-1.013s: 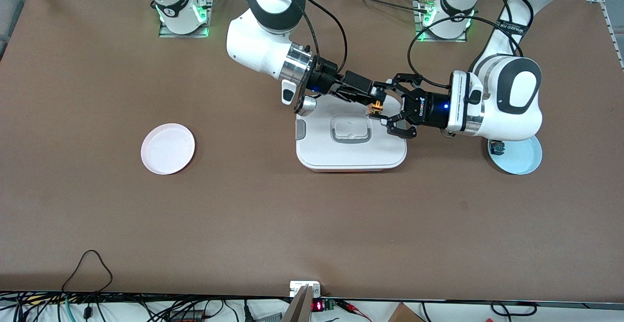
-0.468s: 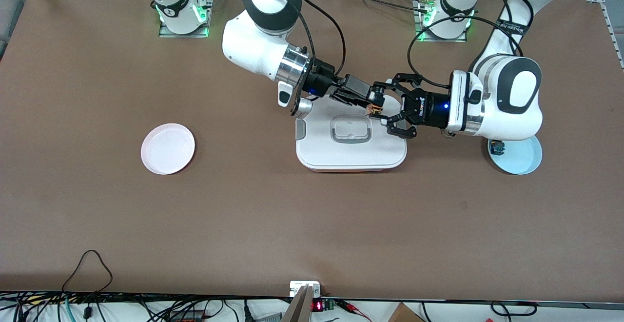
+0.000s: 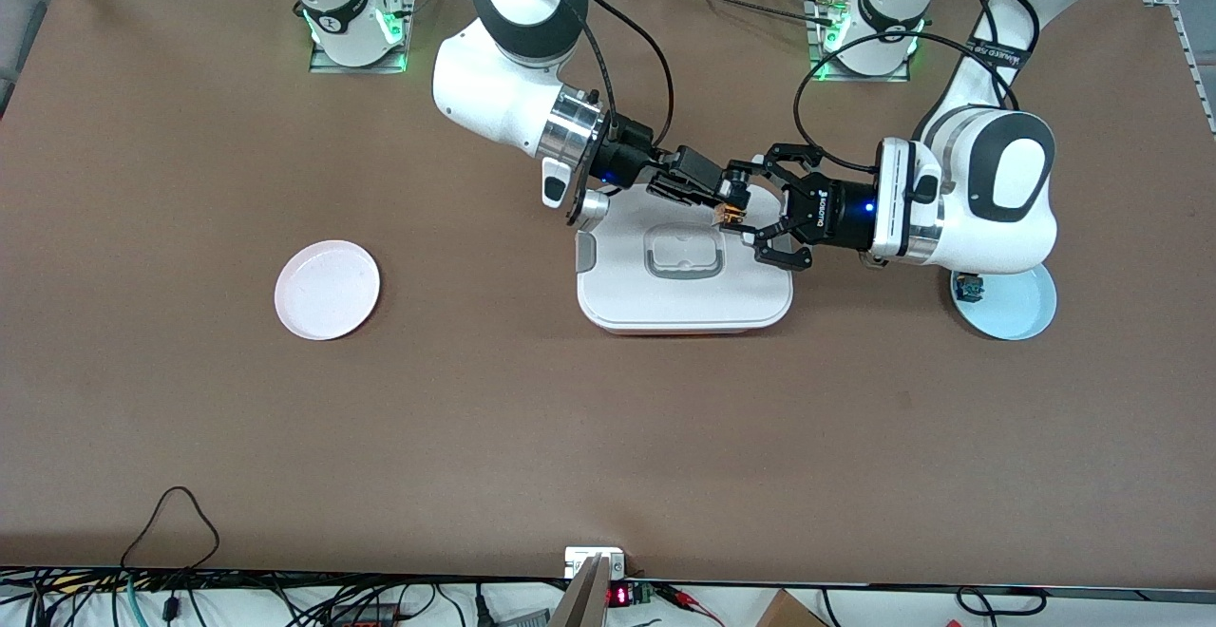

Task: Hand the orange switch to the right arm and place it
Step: 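Grasp the orange switch with the right gripper and open the left gripper, then carry the switch to the white plate while the left gripper withdraws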

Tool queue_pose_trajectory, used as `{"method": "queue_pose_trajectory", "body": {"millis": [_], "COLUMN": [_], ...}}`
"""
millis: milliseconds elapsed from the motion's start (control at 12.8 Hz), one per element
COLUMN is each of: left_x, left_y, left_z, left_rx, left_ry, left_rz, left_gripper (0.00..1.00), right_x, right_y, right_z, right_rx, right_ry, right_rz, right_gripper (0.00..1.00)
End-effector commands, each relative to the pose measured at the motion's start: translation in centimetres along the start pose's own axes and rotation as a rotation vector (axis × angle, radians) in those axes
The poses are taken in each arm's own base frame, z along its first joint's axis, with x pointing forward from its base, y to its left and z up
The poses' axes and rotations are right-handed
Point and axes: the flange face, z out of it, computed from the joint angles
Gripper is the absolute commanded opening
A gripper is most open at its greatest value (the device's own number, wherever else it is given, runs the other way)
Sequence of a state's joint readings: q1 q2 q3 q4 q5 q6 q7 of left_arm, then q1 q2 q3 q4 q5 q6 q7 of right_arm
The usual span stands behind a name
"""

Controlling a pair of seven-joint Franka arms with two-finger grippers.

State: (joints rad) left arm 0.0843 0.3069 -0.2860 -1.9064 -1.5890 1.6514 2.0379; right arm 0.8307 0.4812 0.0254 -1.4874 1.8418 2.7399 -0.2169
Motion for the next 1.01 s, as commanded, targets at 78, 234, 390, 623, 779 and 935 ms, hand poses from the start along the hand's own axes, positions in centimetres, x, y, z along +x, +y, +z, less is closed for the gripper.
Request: {"method": "queue_pose_trajectory", "body": {"millis": [78,234,390,623,779,935], "left_x": [1.1,1.0,1.0,0.9,0.4,-0.1], "left_y": [0.4,0.4,0.4,0.4,0.6,1.5], "left_z": [0.3,0.2,0.1,-0.2,-1.3,-1.8], "left_rx": [0.019,0.03,0.033,0.035,0.046,0.048], "left_ry": [0.012,0.003,0.005,0.004,-0.009,-0.018], "left_rz": [0.015,0.011,0.009,0.008,-0.004,-0.016], "left_gripper": [0.56,1.0,1.0,1.0,1.0,1.0], "right_x": [0.8,2.0,3.0,5.2,7.1,8.8], "right_y": [-0.4,-0.9,-1.6,-2.6,-2.6,-2.6], "right_z": [0.0,-0.8,-1.4,-3.0,-4.5,-6.2], "right_rx": [0.005,0.012,0.022,0.047,0.027,-0.026], "right_ry": [0.019,0.031,0.021,-0.016,-0.059,-0.106], "right_rz": [-0.016,-0.017,-0.024,-0.028,-0.066,-0.119], "right_gripper": [0.0,0.0,0.0,0.0,0.0,0.0]}}
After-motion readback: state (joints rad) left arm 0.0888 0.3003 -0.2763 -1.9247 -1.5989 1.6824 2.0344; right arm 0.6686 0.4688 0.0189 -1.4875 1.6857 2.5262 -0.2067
